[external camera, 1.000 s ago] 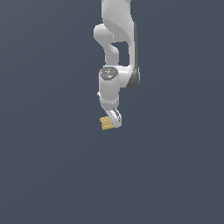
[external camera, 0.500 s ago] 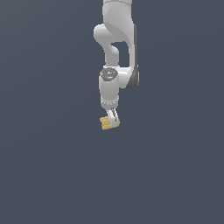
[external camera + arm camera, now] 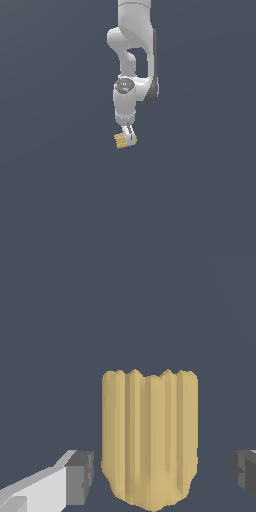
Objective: Pick up the object and move it to a goal position.
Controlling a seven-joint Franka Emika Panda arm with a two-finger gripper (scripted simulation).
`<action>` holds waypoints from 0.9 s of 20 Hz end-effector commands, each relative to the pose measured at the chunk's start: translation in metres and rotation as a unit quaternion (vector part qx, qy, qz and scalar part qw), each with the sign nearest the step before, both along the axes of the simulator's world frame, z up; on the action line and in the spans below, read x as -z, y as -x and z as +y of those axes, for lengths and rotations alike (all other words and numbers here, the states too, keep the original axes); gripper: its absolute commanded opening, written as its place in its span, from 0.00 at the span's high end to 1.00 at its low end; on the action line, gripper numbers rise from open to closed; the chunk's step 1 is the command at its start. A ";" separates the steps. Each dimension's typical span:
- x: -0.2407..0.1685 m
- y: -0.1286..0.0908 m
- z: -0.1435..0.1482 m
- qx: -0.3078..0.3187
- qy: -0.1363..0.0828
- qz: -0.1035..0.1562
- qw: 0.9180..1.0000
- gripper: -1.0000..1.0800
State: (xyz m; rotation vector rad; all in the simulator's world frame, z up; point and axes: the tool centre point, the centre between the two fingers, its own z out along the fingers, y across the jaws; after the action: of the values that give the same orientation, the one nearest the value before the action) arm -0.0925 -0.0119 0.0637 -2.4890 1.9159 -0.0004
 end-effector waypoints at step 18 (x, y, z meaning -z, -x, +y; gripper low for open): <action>0.048 0.001 0.000 0.002 0.000 0.000 1.000 1.00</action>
State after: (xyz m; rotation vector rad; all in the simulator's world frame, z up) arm -0.0917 -0.0119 0.0251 -2.4755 1.9199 -0.0077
